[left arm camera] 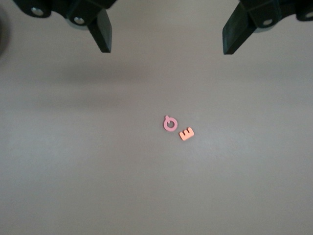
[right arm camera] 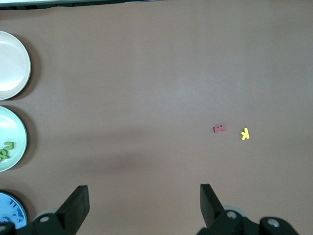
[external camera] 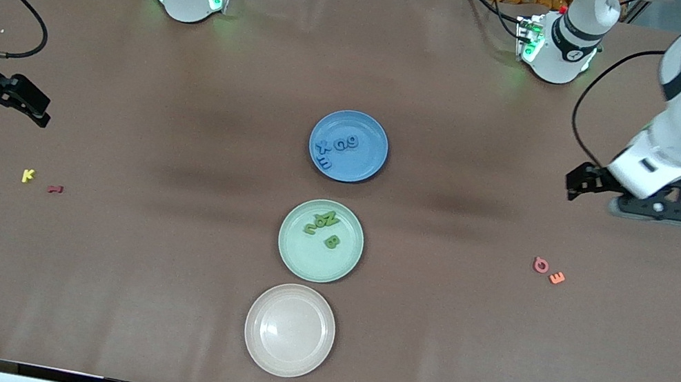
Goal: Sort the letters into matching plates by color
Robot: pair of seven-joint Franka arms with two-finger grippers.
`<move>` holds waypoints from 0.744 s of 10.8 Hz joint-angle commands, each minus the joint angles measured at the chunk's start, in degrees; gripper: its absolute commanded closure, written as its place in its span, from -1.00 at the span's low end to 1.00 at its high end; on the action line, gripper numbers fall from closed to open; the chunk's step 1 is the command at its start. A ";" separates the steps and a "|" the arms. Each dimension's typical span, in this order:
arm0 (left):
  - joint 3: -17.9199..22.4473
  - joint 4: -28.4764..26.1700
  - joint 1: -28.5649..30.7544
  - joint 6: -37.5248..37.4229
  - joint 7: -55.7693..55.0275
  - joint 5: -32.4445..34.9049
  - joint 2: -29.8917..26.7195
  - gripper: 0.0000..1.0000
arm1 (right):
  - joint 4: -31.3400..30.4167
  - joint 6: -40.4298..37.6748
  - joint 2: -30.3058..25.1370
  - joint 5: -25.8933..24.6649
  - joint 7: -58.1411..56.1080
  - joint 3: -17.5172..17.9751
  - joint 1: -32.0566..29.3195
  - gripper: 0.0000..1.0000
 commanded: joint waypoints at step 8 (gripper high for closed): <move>0.42 32.76 -0.39 -23.58 5.01 -4.44 11.00 -1.00 | -0.84 -0.83 -1.48 0.07 -0.36 -0.02 -0.04 -1.00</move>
